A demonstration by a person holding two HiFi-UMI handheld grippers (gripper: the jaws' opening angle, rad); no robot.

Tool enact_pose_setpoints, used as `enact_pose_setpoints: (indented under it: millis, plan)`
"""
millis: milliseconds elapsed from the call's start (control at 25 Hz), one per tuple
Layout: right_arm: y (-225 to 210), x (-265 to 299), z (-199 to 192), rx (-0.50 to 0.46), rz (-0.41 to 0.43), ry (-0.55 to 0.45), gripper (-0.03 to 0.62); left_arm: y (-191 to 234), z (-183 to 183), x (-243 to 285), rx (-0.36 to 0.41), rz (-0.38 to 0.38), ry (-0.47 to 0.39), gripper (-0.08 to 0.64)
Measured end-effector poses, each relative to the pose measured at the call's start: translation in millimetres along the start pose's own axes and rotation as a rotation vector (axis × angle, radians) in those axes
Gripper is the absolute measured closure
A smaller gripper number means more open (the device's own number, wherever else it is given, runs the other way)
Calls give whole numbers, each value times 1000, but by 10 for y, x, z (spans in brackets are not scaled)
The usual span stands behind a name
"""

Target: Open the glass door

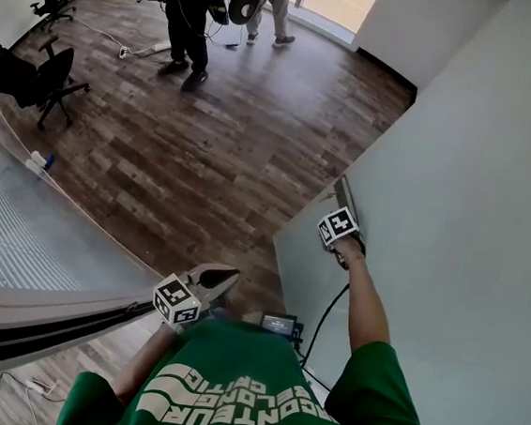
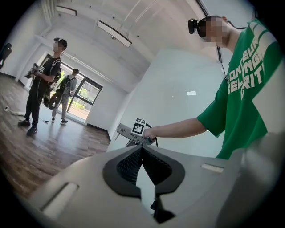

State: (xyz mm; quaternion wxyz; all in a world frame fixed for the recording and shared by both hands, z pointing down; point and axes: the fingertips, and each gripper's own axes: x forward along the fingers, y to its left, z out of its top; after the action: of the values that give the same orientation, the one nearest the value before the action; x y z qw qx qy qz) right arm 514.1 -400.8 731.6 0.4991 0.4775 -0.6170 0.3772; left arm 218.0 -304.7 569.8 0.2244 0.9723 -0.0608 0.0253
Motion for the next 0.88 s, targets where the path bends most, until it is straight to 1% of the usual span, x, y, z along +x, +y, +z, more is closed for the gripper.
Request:
enact_pose_setpoints:
  millis: [120, 320, 480, 560, 880]
  plan:
    - [-234, -7, -64, 34, -7, 4, 601, -11, 13, 72, 9, -11, 12, 551]
    - [-629, -40, -98, 83, -17, 1, 601, -9, 95, 202, 18, -5, 21, 551]
    - [-871, -20, -202, 126, -25, 1, 601, 17, 78, 299, 13, 15, 22, 551]
    - [-1001, 13, -259, 152, -26, 4, 601, 42, 83, 390, 11, 26, 22, 551]
    - [-1547, 56, -475, 236, -43, 5, 601, 14, 98, 864, 26, 16, 36, 551]
